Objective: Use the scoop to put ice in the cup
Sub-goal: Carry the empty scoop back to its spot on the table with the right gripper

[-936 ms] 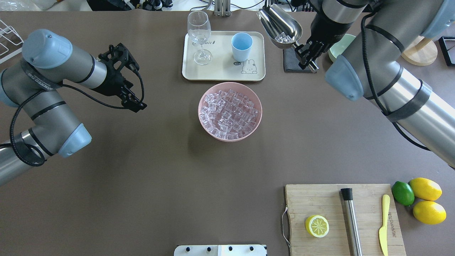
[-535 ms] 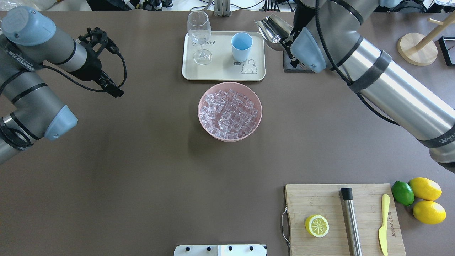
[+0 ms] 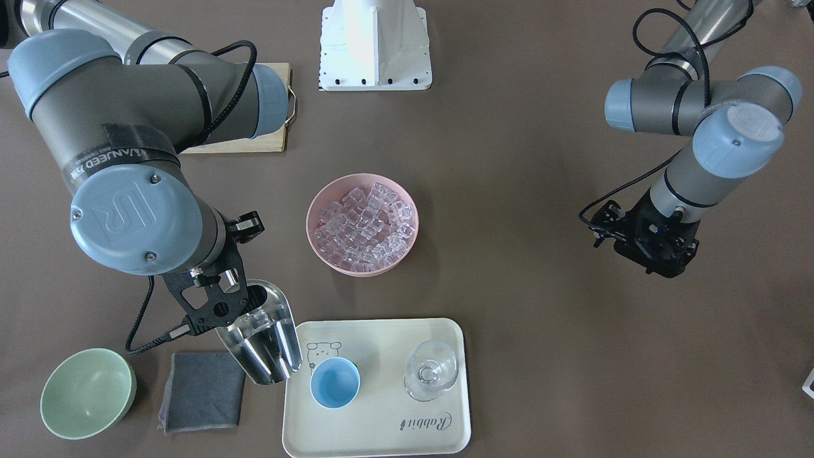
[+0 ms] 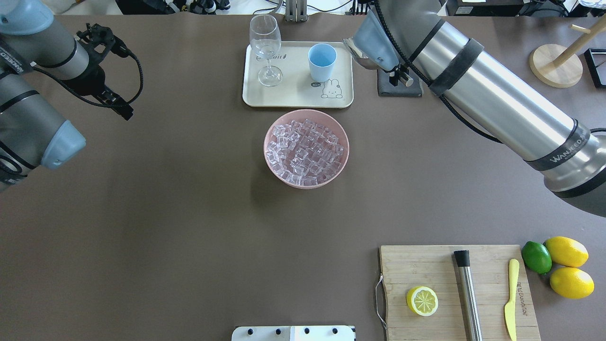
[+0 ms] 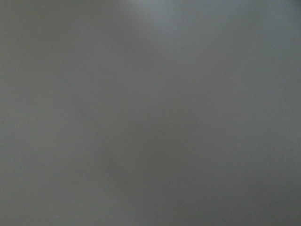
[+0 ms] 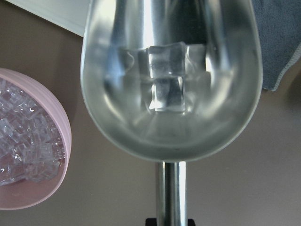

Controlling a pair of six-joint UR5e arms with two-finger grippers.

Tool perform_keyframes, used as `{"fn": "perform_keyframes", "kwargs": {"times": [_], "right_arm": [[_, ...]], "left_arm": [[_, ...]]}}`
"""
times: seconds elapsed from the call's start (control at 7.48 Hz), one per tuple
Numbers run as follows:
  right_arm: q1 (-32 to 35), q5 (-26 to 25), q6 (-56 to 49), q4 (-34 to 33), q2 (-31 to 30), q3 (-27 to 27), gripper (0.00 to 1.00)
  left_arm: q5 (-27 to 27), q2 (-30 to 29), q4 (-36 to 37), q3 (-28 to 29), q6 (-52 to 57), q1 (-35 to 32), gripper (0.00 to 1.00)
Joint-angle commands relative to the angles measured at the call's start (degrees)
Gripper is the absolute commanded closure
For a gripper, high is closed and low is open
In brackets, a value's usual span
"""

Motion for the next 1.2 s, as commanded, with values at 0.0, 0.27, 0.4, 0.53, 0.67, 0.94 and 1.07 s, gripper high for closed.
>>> {"fn": "perform_keyframes", "kwargs": {"times": [0.0, 0.27, 0.4, 0.53, 0.67, 0.94, 1.07], "right_arm": [[-0.4, -1.72, -1.18, -0.9, 3.4, -4.79, 1.0], [-1.71, -4.25, -3.9, -1.94, 7.0, -9.28, 1.0], [-2.68, -4.53, -4.95, -2.56, 7.45, -9.99, 1.0], [-3.3, -4.96, -5.57, -3.52, 7.71, -10.34, 1.0], [-3.65, -4.97, -5.66, -4.93, 7.63, -10.52, 1.0], [-3.65, -4.97, -10.49, -6.69, 10.6, -16.29, 1.0], [-3.74, -4.97, -10.59, -6.61, 11.4, -17.63, 1.0]], "left_arm": [[-0.18, 4.03, 6.78, -4.02, -0.75, -2.56, 0.02], [-4.72, 6.69, 6.88, -4.92, -2.93, -5.01, 0.03], [-7.01, 7.22, 7.05, -4.92, -7.31, -7.12, 0.03], [-7.99, 9.31, 7.05, -5.01, -8.39, -8.62, 0.03], [-8.44, 11.59, 7.14, -5.36, -8.49, -11.42, 0.03], [-11.95, 13.02, 11.51, -6.41, -9.02, -14.6, 0.03], [-12.22, 13.11, 15.71, -7.55, -13.37, -14.7, 0.03]]}}
